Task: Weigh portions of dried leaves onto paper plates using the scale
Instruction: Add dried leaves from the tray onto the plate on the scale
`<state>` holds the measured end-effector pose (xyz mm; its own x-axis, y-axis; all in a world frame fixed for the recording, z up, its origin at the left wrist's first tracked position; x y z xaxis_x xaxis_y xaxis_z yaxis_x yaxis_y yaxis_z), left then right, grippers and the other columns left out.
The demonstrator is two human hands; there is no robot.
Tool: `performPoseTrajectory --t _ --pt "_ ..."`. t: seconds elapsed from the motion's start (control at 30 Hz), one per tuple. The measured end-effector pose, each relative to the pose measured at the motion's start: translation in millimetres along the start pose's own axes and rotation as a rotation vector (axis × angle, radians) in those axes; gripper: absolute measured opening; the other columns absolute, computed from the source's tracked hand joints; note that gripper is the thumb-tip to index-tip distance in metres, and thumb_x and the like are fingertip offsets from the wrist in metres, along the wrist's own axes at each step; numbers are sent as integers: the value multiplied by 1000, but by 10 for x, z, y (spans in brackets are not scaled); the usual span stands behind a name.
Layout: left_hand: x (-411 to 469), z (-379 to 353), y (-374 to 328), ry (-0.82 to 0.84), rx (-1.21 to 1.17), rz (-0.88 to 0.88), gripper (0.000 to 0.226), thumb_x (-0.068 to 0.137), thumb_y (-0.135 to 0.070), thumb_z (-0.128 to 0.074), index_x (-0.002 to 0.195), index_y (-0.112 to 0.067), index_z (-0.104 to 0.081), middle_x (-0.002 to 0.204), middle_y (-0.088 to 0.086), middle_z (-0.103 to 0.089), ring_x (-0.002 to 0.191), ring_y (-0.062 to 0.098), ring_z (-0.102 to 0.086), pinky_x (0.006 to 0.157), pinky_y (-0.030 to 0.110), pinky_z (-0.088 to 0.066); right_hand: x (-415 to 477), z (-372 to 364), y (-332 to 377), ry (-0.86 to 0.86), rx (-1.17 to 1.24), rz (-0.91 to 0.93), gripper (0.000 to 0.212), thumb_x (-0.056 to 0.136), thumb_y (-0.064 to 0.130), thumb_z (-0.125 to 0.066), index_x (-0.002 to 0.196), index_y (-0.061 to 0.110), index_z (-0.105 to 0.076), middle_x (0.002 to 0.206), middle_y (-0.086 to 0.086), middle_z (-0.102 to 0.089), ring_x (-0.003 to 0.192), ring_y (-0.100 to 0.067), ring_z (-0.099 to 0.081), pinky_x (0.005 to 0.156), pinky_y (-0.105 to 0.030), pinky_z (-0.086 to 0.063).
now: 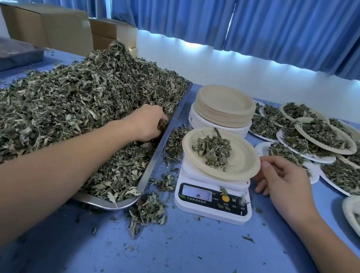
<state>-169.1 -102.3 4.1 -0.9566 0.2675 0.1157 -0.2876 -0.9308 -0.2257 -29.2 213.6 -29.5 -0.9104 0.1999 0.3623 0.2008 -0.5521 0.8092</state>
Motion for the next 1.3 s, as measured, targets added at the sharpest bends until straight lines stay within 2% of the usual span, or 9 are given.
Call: performPoseTrajectory --t 0.2,0.37,0.53,0.73,0.87,0.97,1.07,1.2,1.3 --pt "-48 116 -10 -89 -88 20 17 90 -5 -72 106 -8 -76 104 6 -72 85 21 -68 69 22 -50 5 7 4 -2 3 -12 30 105 10 -51 94 27 -73 61 4 -69 49 -18 -64 48 -20 -49" --pt "-144 482 -281 -352 -444 -14 7 86 -17 -79 93 -15 -78 79 -3 -72 73 14 -67 71 27 -55 3 12 -2 7 14 -29 29 105 9 -51 95 25 -73 63 3 -70 50 -18 -64 48 -20 -50" --pt "-271 473 -890 4 -879 -208 27 81 -18 -82 106 -13 -75 91 -1 -78 85 14 -75 74 24 -60 7 -7 -1 16 -5 -17 28 105 9 -51 96 24 -73 61 4 -69 50 -18 -64 50 -17 -48" --pt "-144 383 -898 78 -787 -211 30 85 -32 -80 113 -23 -74 105 -7 -75 96 7 -72 76 26 -61 12 9 -10 28 14 -33 27 105 9 -51 97 22 -74 70 -1 -72 52 -24 -65 56 -31 -50" --pt "-33 440 -498 -223 -557 -137 18 95 -20 -65 109 -24 -75 109 -10 -73 100 6 -67 92 31 -54 11 -3 -2 33 4 -41 26 105 9 -51 97 22 -74 70 -1 -72 52 -21 -64 53 -22 -49" --pt "60 420 -172 -427 51 -21 28 93 -24 -62 119 -29 -68 145 3 -53 140 25 -42 119 61 -16 12 -12 13 39 -11 -41 27 104 8 -51 97 22 -73 68 0 -71 52 -21 -65 51 -16 -47" --pt "164 362 145 -325 362 216 44 86 -31 -66 130 -35 -57 162 12 -24 152 37 -12 108 77 9 3 -5 26 46 -34 -30 28 105 8 -51 96 22 -74 66 3 -70 52 -20 -65 50 -15 -47" --pt "196 163 367 -36 204 439 49 87 -35 -72 130 -18 -52 159 21 -17 145 50 -16 111 61 -35 -2 -2 34 56 -54 -11 29 105 8 -51 96 23 -74 64 4 -70 52 -17 -65 51 -15 -47" --pt "226 68 320 -18 218 415 47 88 -27 -72 128 -15 -50 157 23 -19 142 52 -21 105 57 -42 2 -4 32 61 -56 -8 31 105 8 -51 95 26 -74 64 4 -70 52 -16 -65 51 -17 -49"
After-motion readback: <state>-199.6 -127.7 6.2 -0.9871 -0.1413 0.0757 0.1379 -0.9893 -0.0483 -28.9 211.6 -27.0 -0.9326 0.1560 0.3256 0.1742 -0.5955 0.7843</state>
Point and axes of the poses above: each hand's wrist, its own x-axis towards the middle knuckle, its own z-axis out of the back of the hand, y = z × x, the point moved 2 cm from there along x, towards the middle knuckle
